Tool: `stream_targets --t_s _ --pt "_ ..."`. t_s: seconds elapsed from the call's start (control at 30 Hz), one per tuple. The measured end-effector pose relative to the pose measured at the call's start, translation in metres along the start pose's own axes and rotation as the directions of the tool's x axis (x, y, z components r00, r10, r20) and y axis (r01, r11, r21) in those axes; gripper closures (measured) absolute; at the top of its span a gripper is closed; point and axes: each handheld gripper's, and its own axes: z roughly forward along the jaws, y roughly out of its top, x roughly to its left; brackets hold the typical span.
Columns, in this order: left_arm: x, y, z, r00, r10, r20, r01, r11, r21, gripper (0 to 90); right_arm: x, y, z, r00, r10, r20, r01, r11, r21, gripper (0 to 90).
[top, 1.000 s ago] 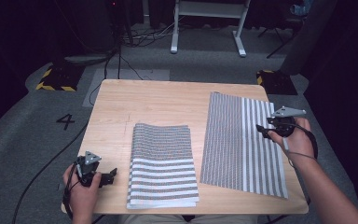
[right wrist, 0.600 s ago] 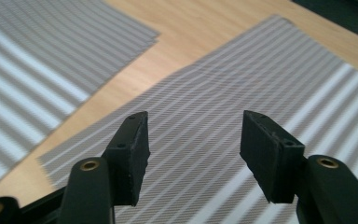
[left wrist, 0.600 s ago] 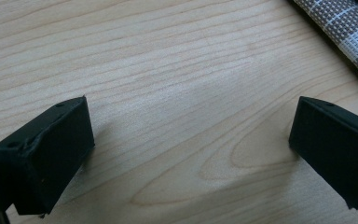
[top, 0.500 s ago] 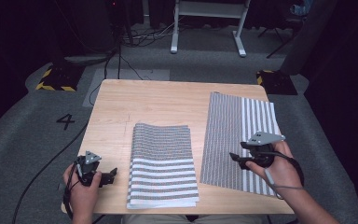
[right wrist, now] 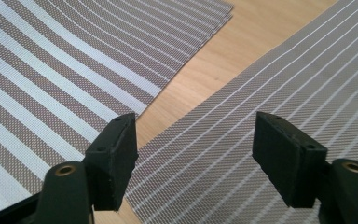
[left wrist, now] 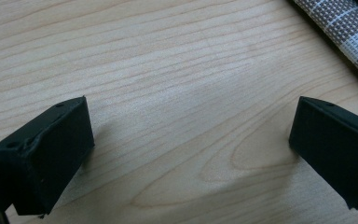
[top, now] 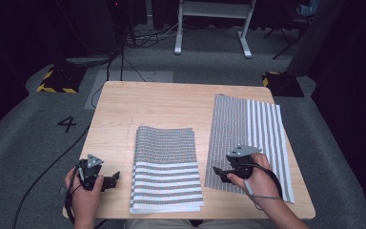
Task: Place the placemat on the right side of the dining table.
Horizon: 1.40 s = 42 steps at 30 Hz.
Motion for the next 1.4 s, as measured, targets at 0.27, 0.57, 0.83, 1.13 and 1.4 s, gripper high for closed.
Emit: stream_targets --t_s 0.27,0.57,0.83,1.13,1.4 --pt "0.000 0.000 0.000 1.0000 0.000 0.001 0.000 1.0000 -0.001 0.0 0.008 -0.010 0.039 0.9996 0.016 0.022 -0.017 0.999 0.043 26.0" --pt "0.000 0.000 0.000 1.0000 0.000 0.001 0.000 1.0000 -0.001 0.0 0.012 -0.018 0.061 0.9987 0.033 0.038 -0.036 0.996 0.081 26.1" --pt "0.000 0.000 0.000 1.0000 -0.001 0.000 0.001 1.0000 0.000 0.0 0.011 -0.018 0.067 0.9978 0.053 0.039 -0.057 0.995 0.085 23.5" --pt "0.000 0.000 0.000 1.0000 -0.001 0.000 0.001 1.0000 -0.001 0.0 0.005 -0.014 0.067 0.9964 0.060 0.060 -0.065 0.994 0.089 46.5" --pt "0.000 0.000 0.000 1.0000 -0.001 0.000 0.001 1.0000 -0.001 0.0 -0.018 -0.014 0.061 0.9992 -0.012 0.039 0.008 0.995 0.099 85.3"
